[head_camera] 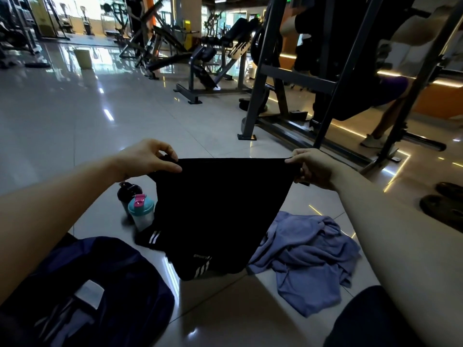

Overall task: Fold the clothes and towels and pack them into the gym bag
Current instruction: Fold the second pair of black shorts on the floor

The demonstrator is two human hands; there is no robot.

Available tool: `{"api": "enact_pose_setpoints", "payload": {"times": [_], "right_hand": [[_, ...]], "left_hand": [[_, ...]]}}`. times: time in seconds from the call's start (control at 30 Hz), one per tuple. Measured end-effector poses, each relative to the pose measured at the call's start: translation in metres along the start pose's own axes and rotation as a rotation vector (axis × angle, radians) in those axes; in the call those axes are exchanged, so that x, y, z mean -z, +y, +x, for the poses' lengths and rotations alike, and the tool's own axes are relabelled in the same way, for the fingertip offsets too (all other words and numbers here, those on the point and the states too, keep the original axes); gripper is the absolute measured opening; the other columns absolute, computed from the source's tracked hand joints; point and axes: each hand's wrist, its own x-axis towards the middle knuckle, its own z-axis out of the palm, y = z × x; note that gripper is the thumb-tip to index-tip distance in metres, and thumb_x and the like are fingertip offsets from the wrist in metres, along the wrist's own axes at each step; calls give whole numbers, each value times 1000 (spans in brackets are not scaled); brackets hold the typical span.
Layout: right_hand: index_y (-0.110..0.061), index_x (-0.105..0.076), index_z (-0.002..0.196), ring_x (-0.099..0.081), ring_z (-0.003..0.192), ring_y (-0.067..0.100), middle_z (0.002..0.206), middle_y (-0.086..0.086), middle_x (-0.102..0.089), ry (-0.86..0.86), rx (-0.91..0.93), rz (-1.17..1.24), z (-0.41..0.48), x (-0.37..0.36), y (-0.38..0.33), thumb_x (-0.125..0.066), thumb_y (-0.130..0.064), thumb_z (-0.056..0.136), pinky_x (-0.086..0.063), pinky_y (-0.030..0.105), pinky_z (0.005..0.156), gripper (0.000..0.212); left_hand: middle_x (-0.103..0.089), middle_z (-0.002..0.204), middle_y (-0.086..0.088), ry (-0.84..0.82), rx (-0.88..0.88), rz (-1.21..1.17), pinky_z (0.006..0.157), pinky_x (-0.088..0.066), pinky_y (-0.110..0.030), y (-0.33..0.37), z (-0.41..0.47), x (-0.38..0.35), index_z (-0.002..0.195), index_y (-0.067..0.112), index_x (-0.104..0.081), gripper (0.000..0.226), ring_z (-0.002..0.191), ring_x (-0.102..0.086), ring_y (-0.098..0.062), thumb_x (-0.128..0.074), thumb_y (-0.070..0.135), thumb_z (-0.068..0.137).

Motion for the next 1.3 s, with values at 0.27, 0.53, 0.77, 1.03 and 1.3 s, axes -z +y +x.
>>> {"api": "enact_pose_setpoints", "payload": {"times": [0.27, 0.53, 0.77, 1.03, 1.3], "right_hand": [[-13, -55, 69, -47, 63, 17, 76, 8, -48, 160, 47, -137, 3, -3, -1, -55, -2, 96, -40, 26, 55, 29], [-9, -55, 92, -51, 66, 19, 83, 11, -57, 187, 86, -325, 8, -10, -2, -60, -5, 98, -41, 31, 58, 9], [-18, -68, 102, -61, 85, 18, 94, 3, -66, 249, 199, -542, 19, -14, -4, -57, -12, 101, -49, 30, 71, 13], [-15, -71, 113, -64, 99, 20, 100, -2, -67, 506, 496, -753, 12, -25, -25, -58, -16, 101, -53, 41, 90, 18], [-19, -74, 91, -67, 73, 5, 82, -1, -73, 265, 312, -733, -62, -43, 16, -67, -5, 93, -51, 23, 74, 16]], "left_hand": [[-72, 82, -15, -55, 17, -60, 61, -59, -26, 5, -2, 0, 94, -2, -69, 83, 71, -70, -20, -96, 58, 44], [-71, 84, -13, 224, -56, 156, 60, -57, -27, -2, 1, -2, 104, 14, -63, 16, 61, -70, -17, -72, 23, 93], [-67, 79, -3, 375, -125, 674, 71, -50, -38, -10, 9, -3, 92, 16, -69, 27, 77, -63, -27, -60, 41, 99], [-66, 86, -15, 669, -412, 694, 64, -44, -40, 0, 5, -2, 107, 10, -59, 18, 74, -59, -37, -50, 25, 104], [-67, 83, 0, 135, -169, 433, 70, -45, -28, -25, -43, -24, 86, 23, -67, 12, 78, -61, -18, -71, 15, 92]]}}
